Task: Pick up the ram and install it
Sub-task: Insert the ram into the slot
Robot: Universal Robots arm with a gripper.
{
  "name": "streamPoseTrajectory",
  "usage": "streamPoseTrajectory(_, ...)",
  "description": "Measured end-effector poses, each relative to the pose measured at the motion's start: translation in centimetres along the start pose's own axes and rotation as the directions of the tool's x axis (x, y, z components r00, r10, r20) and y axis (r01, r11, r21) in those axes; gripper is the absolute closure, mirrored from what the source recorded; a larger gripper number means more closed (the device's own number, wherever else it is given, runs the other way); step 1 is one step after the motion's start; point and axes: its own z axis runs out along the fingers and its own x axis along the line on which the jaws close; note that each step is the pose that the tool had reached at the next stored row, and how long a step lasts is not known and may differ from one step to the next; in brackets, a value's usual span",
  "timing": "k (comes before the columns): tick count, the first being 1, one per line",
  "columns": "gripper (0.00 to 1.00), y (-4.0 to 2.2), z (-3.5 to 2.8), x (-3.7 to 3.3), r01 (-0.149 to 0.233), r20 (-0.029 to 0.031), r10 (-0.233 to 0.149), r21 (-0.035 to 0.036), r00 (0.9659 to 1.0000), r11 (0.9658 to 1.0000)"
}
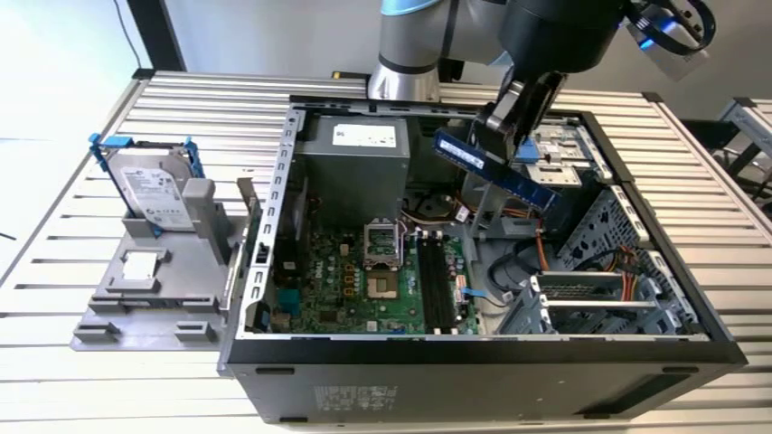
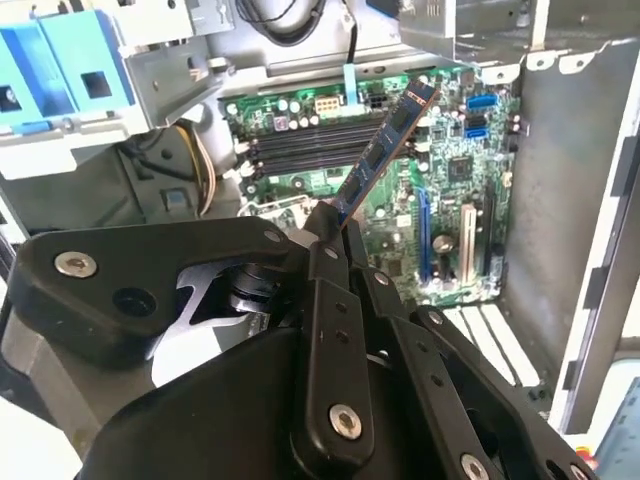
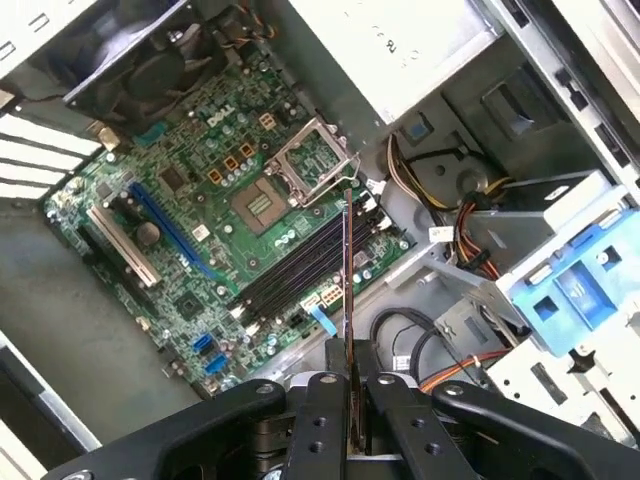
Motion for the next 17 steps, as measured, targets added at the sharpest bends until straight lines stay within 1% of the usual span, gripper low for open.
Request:
streamPoseTrajectory(2, 1.0, 0.0, 0.0, 0.0, -0.032, 0.0007, 0.032, 0.0005, 0.9995, 0.9995)
streamPoseTrajectory(4, 1.0, 0.0, 0.0, 0.0, -0.063, 0.0014, 0.063, 0.0009, 0.998, 0.998)
streamPoseTrajectory(6, 1.0, 0.0, 0.0, 0.0, -0.092, 0.0022, 0.092, 0.0012, 0.9957, 0.9957)
streamPoseTrajectory(9, 1.0, 0.0, 0.0, 0.0, -0.131, 0.0031, 0.131, 0.0017, 0.9914, 0.9914)
streamPoseTrajectory(14, 1.0, 0.0, 0.0, 0.0, -0.193, 0.0047, 0.193, 0.0024, 0.9811, 0.9811)
streamPoseTrajectory(17, 1.0, -0.01, 0.0, 0.01, -0.228, 0.0048, 0.228, 0.0037, 0.9736, 0.9736)
